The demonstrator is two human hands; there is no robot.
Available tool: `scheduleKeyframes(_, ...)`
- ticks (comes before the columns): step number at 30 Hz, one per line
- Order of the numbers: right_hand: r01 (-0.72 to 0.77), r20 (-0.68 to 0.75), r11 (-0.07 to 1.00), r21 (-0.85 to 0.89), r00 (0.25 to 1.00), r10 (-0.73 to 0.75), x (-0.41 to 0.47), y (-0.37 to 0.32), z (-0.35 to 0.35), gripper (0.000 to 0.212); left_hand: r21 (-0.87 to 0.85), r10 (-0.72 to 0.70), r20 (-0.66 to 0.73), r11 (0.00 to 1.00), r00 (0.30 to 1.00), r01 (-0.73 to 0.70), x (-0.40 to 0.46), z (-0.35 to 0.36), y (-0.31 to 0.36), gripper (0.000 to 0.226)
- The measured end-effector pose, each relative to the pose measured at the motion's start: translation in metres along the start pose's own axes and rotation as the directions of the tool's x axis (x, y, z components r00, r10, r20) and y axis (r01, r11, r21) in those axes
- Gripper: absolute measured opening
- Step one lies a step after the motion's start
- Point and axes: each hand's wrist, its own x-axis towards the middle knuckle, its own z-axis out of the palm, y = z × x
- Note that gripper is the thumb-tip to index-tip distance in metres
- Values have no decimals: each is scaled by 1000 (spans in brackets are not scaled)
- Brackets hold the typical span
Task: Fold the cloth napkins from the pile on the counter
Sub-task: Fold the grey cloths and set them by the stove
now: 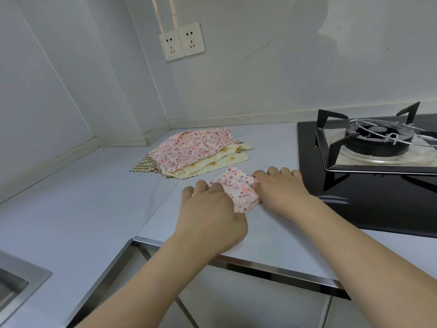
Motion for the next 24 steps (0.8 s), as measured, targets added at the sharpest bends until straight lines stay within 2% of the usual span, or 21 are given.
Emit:
scheduleKeyframes(2, 9, -57, 1000, 7, 998, -9, 0, -1, 1, 37, -266, -45, -93, 964, 995, 19, 12, 6, -18, 20)
scheduleKeyframes(4, 55, -210, 998, 23, 976, -49, -1, -2, 1, 32, -469, -97, -112, 882, 989, 34, 31, 19, -31, 20)
scheduleKeyframes(5, 110, -299, 993, 33, 949, -95, -2, -3, 0, 29, -517, -101, -80, 855, 992, 46, 39, 25, -35, 22)
scheduleKeyframes(7, 244, -392, 967, 76, 899, -196, -5, -4, -2, 20, -485, -43, 2, 874, 999, 39, 49, 38, -39, 23)
scheduleKeyframes(9, 269, -326, 951, 153, 922, -209, -10, -7, -5, 7, -405, 0, 50, 914, 999, 20, 48, 49, -42, 28)
scheduleKeyframes(13, 190, -176, 973, 134, 970, -165, -10, -7, -2, 28, -354, 48, 103, 935, 994, -8, 31, 54, -53, 50)
scheduleKeyframes(18, 151, -52, 977, 151, 988, -145, -8, 0, -4, 41, -279, 66, 301, 960, 951, 22, 23, 50, -67, 75)
scheduleKeyframes(20, 147, -36, 976, 160, 989, -143, -9, 1, -7, 52, -316, 61, 387, 946, 920, 71, 30, 47, -72, 78)
scheduleKeyframes(21, 133, -38, 980, 149, 991, -128, -8, 2, -9, 60, -380, 42, 416, 916, 908, 131, 38, 44, -76, 72)
scheduleKeyframes(22, 105, -46, 986, 132, 994, -100, -8, 3, -10, 67, -479, -13, 437, 843, 899, 245, 47, 38, -80, 60)
scheduleKeyframes(24, 9, -74, 996, 86, 997, -2, -7, 4, -11, 76, -667, -133, 425, 623, 895, 409, 64, 30, -80, 34)
